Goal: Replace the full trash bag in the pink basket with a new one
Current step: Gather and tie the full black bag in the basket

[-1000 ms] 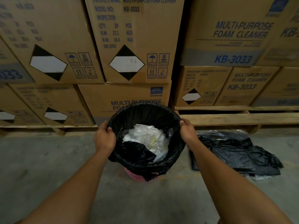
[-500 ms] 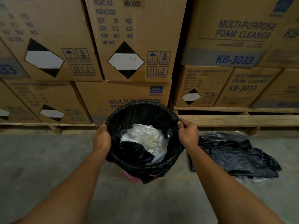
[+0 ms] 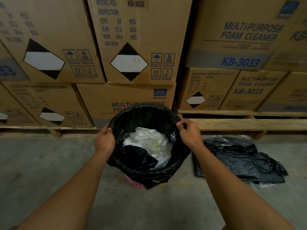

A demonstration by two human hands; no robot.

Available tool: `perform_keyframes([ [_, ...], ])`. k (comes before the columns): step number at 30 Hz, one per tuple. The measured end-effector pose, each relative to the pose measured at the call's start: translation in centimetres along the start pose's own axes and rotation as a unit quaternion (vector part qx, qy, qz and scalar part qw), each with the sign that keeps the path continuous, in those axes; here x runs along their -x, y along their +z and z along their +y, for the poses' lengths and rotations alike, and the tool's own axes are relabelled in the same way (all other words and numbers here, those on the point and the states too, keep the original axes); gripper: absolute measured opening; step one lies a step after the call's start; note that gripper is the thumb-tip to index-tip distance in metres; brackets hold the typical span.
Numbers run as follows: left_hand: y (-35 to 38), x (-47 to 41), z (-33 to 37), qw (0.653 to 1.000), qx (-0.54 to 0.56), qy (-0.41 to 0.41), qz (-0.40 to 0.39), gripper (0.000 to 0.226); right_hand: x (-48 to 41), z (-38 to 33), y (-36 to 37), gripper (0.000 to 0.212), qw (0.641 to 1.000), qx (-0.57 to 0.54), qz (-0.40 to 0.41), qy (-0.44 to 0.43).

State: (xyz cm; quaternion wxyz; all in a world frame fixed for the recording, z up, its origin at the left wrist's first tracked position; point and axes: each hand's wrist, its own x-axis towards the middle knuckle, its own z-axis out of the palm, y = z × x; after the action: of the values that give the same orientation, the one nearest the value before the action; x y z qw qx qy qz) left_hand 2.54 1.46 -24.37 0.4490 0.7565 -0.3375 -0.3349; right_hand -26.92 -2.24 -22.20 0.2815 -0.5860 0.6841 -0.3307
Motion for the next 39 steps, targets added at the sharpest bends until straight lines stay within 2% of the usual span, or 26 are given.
perform_keyframes([
  [2,-0.1,0.2,0.1,1.0,0.006,-0.001,0.009,0.042,0.0,0.3,-0.2,0.026,1.0,-0.004,-0.003,0.004],
  [5,0.0,0.7,0.4,0.999,-0.01,0.016,0.035,0.041,-0.4,0.9,-0.4,0.024,1.0,-0.013,0.012,0.014],
  [10,0.3,0.3,0.6,0.992,-0.093,0.059,0.062,0.04,-1.0,1.0,-0.7,0.044,0.993,-0.064,0.037,0.096],
  [12,0.3,0.4,0.4,0.988,-0.113,0.077,0.075,0.04,-1.0,0.8,-0.6,0.032,0.991,-0.059,0.053,0.105],
  [15,0.3,0.8,0.6,0.984,-0.116,0.096,0.093,0.038,-0.8,0.6,-0.2,0.017,0.994,-0.008,0.076,0.075],
  [19,0.1,0.8,0.6,0.986,-0.081,0.089,0.114,0.036,-0.7,1.1,-0.1,0.018,0.995,0.005,0.076,0.064],
  [23,0.2,0.5,0.4,0.994,0.015,0.043,0.104,0.038,-1.1,1.4,-0.8,0.017,0.993,-0.029,0.072,0.089],
  [26,0.2,-0.3,0.1,0.997,0.018,-0.05,0.056,0.061,-1.5,1.3,-1.1,0.043,0.984,-0.058,0.007,0.17],
  [28,0.2,-2.1,-1.1,0.992,0.061,-0.113,-0.016,0.074,-1.4,1.2,-1.2,0.047,0.978,-0.044,-0.051,0.2],
  [31,1.0,-7.4,-6.6,0.977,0.126,-0.158,-0.064,0.098,-1.0,1.0,-1.0,0.04,0.977,-0.066,-0.065,0.191],
  [34,0.3,-5.4,-4.4,0.982,0.099,-0.145,-0.072,0.082,-1.0,1.5,-0.5,0.031,0.989,-0.041,-0.017,0.138],
  [37,-0.3,-1.7,-0.8,0.994,0.062,-0.081,-0.043,0.051,-0.6,1.5,-0.2,0.027,0.994,-0.003,0.042,0.104],
  [39,-0.2,-1.5,-0.8,0.994,0.073,-0.068,-0.052,0.048,-0.3,1.2,-0.4,0.024,0.993,0.019,0.073,0.093],
])
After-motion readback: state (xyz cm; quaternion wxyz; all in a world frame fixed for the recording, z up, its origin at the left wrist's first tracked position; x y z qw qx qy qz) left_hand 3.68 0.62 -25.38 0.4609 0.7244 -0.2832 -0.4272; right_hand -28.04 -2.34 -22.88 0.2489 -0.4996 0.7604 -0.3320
